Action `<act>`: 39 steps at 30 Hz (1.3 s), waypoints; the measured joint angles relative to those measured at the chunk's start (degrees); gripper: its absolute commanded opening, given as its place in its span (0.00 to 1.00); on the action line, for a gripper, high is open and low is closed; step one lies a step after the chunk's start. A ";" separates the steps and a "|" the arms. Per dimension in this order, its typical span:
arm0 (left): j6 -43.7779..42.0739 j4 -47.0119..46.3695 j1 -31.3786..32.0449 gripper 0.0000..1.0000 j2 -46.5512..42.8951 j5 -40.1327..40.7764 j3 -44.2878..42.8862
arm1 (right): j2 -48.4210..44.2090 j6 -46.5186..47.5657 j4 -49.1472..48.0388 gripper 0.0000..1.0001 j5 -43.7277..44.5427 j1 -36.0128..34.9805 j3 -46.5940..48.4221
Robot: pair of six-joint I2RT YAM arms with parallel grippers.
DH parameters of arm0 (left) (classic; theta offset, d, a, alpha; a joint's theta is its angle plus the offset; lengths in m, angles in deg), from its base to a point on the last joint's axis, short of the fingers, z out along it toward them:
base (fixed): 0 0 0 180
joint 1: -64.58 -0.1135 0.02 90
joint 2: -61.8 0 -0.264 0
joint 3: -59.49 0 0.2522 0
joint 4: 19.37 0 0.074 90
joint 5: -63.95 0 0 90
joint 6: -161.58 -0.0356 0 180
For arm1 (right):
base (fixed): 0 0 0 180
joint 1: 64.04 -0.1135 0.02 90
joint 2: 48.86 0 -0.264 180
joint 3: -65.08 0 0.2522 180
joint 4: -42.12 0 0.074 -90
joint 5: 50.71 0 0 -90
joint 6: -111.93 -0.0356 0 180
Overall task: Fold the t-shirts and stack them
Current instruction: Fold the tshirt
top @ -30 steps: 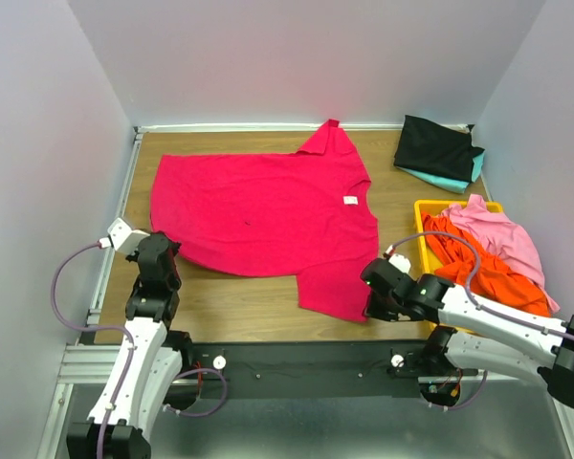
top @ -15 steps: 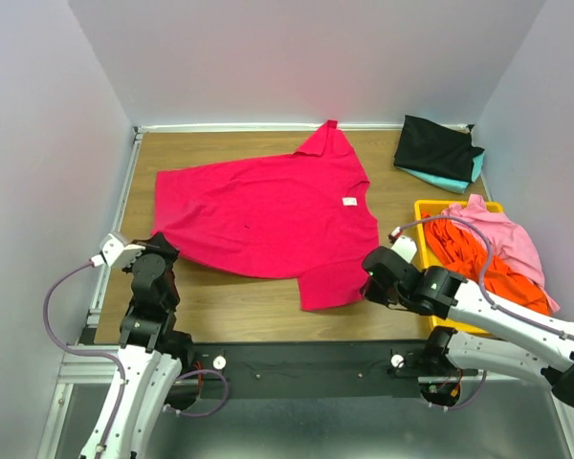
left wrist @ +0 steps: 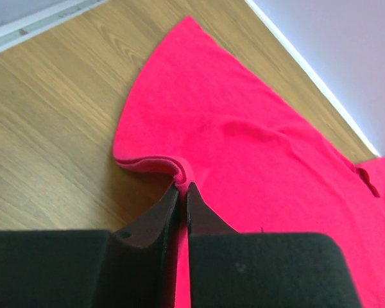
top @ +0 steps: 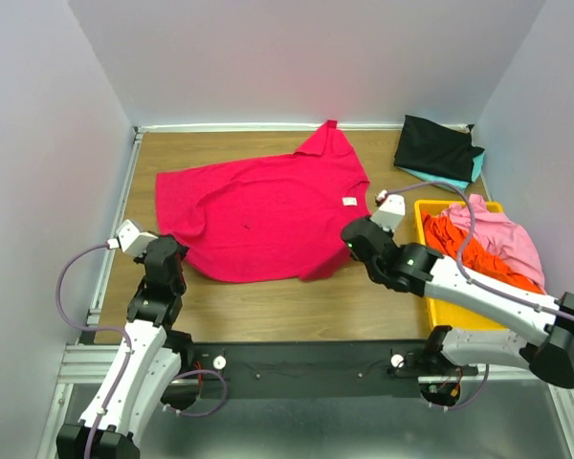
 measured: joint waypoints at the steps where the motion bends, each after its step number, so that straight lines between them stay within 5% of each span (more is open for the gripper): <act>1: 0.02 -0.13 0.00 0.13 -0.04 -0.46 0.00 | 1.07 1.27 -1.31 0.01 0.42 0.31 0.76; 13: 0.15 -3.19 -0.17 0.14 -1.25 -0.98 0.44 | 19.02 18.10 -17.20 0.01 -6.40 12.76 12.31; 39: -12.50 -14.05 -12.28 0.14 33.46 -9.70 -12.04 | 45.22 28.72 -20.76 0.01 -23.87 28.15 33.66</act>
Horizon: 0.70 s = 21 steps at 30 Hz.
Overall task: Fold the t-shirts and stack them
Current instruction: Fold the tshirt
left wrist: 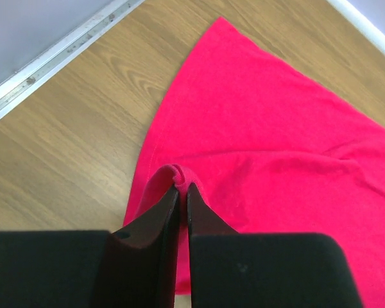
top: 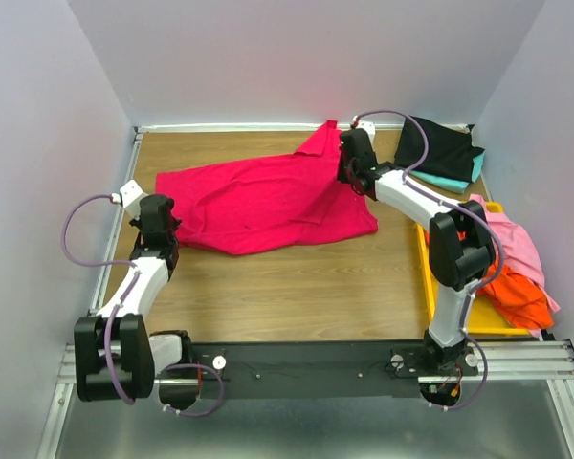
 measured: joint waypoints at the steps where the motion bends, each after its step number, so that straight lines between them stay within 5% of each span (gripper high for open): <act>1: -0.44 -0.15 -0.26 0.14 1.14 -0.33 -0.48 | 0.20 0.20 0.02 0.01 -0.11 0.24 0.33; 18: -4.35 -0.24 -1.97 0.13 9.55 -2.78 -7.48 | 3.65 0.92 0.02 0.01 -2.03 4.11 4.87; 21: -5.46 0.07 -2.23 0.21 12.28 -3.08 -9.33 | 4.83 0.94 0.04 0.01 -2.54 4.11 5.70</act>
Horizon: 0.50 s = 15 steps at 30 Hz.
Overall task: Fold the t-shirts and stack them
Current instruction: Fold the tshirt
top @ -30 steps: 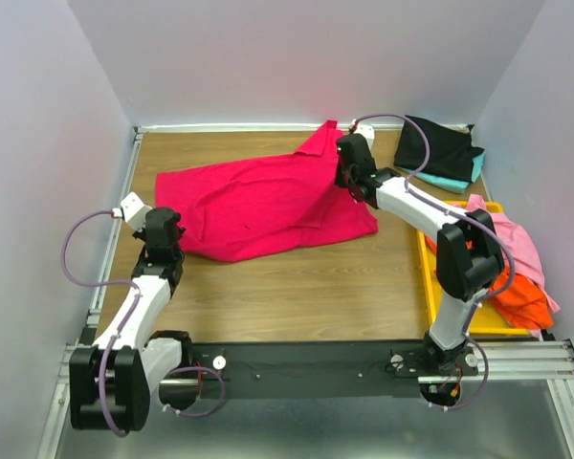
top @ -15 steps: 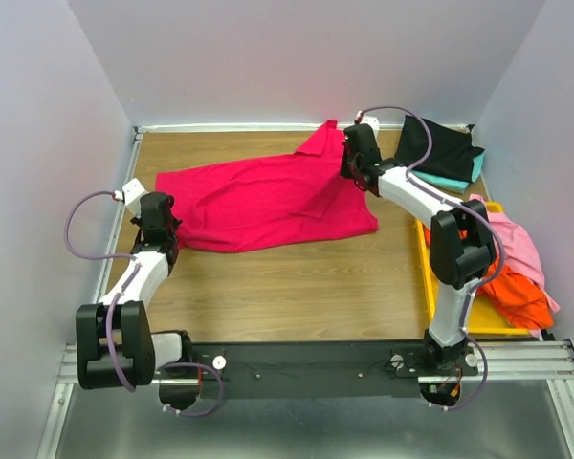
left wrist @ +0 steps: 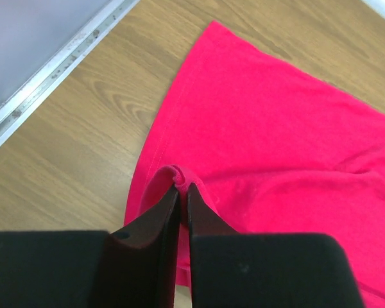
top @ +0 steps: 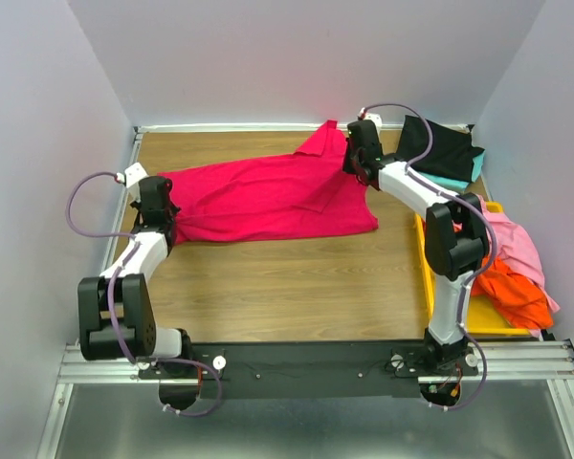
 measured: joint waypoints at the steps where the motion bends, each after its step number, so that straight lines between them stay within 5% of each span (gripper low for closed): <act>1: -0.24 0.00 -0.02 0.27 1.07 -0.15 -0.50 | 0.33 0.02 0.00 0.02 -0.20 0.00 0.33; 2: -0.63 0.24 -0.04 0.33 2.01 -0.35 -0.96 | 0.74 0.07 0.02 0.18 -0.52 0.00 0.70; 3: -0.92 0.48 -0.04 0.51 3.30 -0.70 -1.55 | 0.92 0.09 0.00 0.32 -0.66 0.00 0.85; 4: -1.27 0.76 -0.02 0.80 4.35 -0.92 -1.99 | 1.01 0.33 -0.02 0.49 -0.98 0.00 0.94; 5: -1.31 1.03 -0.04 0.87 5.11 -1.16 -2.27 | 1.01 0.44 0.13 0.73 -1.20 0.02 0.94; 7: -1.77 1.88 -0.04 0.96 6.12 -1.62 -2.43 | 0.98 0.83 0.13 0.83 -1.66 0.09 0.92; 15: -0.44 0.81 -0.04 0.97 2.08 -3.89 0.61 | -8.59 -0.33 0.57 0.84 -1.73 1.11 -13.31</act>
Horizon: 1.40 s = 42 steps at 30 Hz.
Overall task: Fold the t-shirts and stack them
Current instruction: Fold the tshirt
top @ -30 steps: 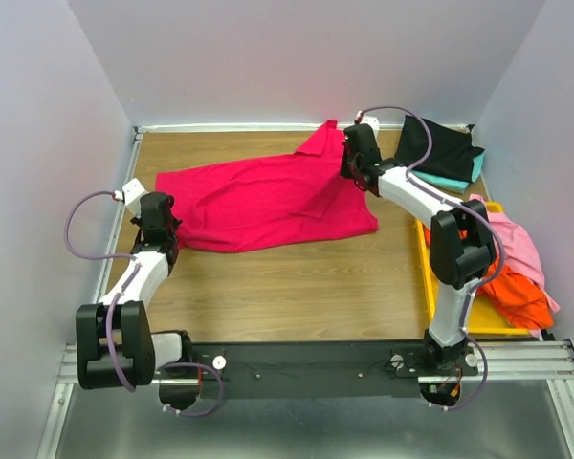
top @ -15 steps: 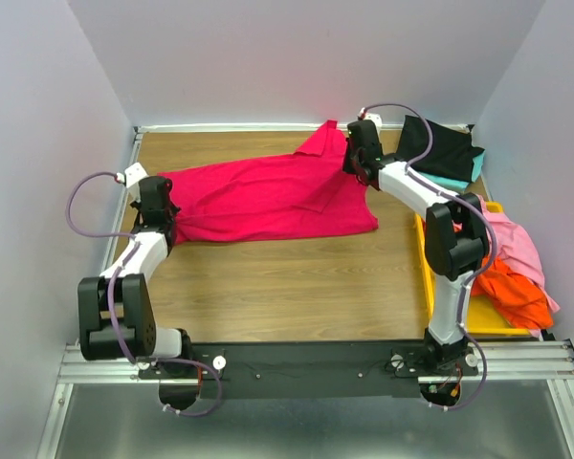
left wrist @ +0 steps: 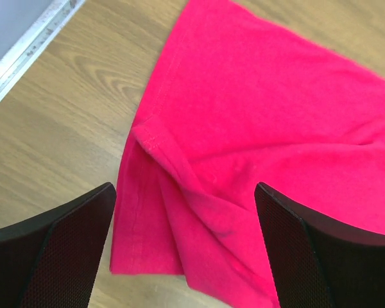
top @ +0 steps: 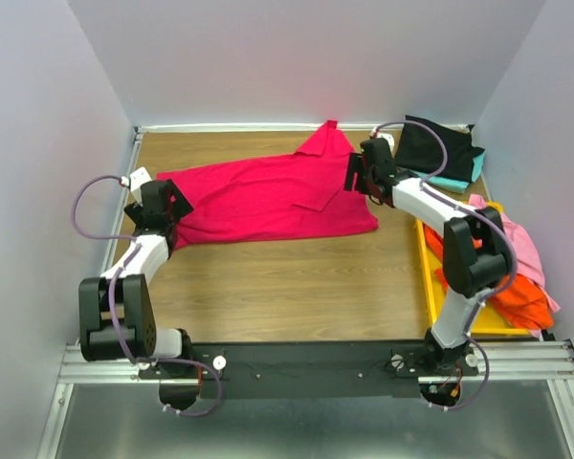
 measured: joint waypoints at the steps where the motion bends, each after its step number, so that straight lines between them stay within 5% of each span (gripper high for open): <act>1: 0.44 -0.24 0.00 0.97 -1.31 -0.07 0.74 | -1.66 -0.26 -0.11 0.84 0.04 0.04 -2.27; 9: 6.47 -2.19 0.00 0.97 -15.65 2.08 8.00 | -10.01 -2.62 0.04 0.81 0.59 0.35 -16.00; 25: 8.98 -2.47 0.00 0.97 -17.20 3.50 9.75 | -7.54 -3.91 -1.07 0.58 0.46 3.19 -18.93; 29: 9.68 -2.47 0.00 0.97 -17.18 4.15 9.79 | -7.54 -4.07 -1.29 0.32 -0.52 3.85 -19.61; 35: 10.19 -2.47 0.00 0.97 -17.70 4.79 10.25 | -7.50 -4.09 -1.88 0.27 -2.78 4.24 -20.50; 39: 10.36 -2.47 0.00 0.97 -17.86 4.87 10.45 | -7.32 -3.87 -2.58 0.06 -4.17 4.42 -20.85; 42: 10.51 -2.51 0.00 0.97 -17.86 4.85 10.49 | -7.13 -3.80 -2.73 0.01 -4.57 4.55 -20.94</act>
